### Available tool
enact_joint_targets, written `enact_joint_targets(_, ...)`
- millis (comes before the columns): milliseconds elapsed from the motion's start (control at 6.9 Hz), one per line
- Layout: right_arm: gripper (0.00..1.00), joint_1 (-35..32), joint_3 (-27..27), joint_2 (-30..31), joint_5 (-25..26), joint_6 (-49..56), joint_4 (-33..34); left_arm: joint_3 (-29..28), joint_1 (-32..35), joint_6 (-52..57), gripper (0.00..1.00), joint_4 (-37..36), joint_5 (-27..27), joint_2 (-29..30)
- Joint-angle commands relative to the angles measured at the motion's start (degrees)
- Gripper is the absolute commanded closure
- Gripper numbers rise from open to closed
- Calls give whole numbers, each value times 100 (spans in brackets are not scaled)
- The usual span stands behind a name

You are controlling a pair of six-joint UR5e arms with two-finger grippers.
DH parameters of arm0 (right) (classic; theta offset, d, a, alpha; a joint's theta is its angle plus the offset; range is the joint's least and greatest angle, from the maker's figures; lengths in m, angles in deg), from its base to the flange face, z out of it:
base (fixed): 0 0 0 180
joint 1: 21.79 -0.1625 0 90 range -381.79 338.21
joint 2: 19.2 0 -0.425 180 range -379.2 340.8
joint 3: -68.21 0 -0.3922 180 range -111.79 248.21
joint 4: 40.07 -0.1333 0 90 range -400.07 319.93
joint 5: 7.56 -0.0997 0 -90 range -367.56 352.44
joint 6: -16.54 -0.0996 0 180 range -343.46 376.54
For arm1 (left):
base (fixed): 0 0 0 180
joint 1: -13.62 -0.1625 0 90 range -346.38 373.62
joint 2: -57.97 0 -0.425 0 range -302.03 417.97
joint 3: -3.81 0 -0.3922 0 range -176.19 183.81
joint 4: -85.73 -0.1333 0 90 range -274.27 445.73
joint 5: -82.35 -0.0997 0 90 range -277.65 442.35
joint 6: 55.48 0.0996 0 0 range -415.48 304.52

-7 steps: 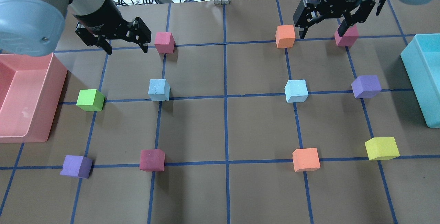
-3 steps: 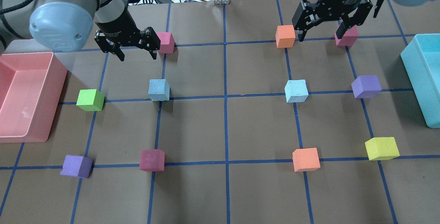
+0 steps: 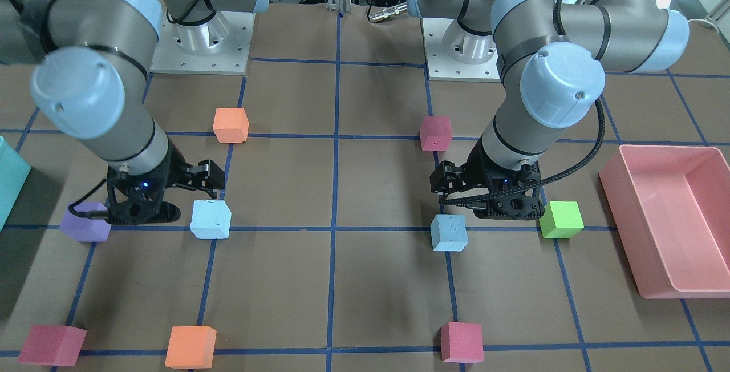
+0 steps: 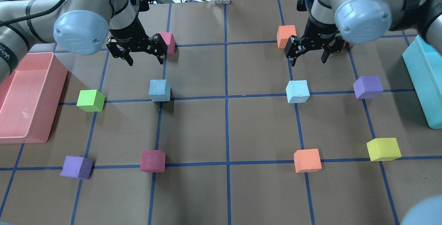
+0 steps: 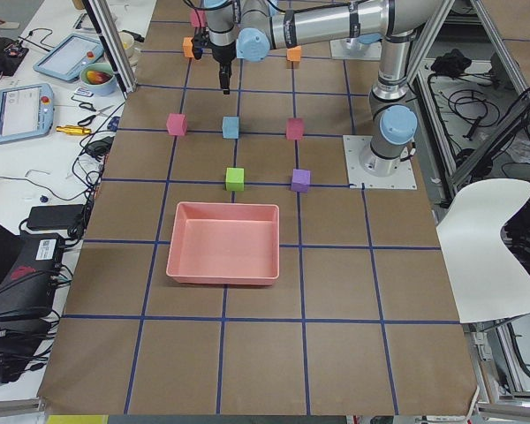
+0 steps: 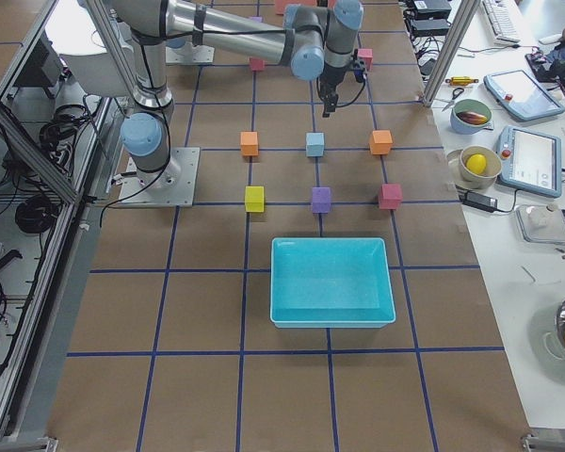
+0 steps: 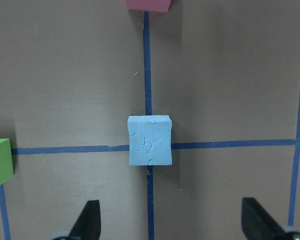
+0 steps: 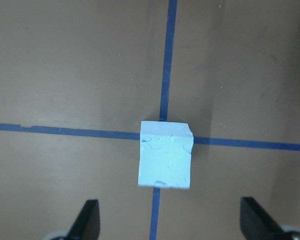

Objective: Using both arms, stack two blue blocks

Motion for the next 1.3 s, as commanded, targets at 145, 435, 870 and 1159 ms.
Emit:
enact_joint_targets(145,0,28,1016,-700,10,160,1862,535,4,58,0,-895,6,340)
enact_joint_targets(435,45,37,1081,-711,10,142,1867,817,-5,67,0,-1319,-29,533)
enact_joint_targets(870,60,-303,775,-658,-304,-372,1814,1161,-14,172,0,-2022,-30,788)
enact_joint_targets(1159,57,-1190,169,-806,-535,-1450,1384,1188,-14,181,0,-2015,-38,920)
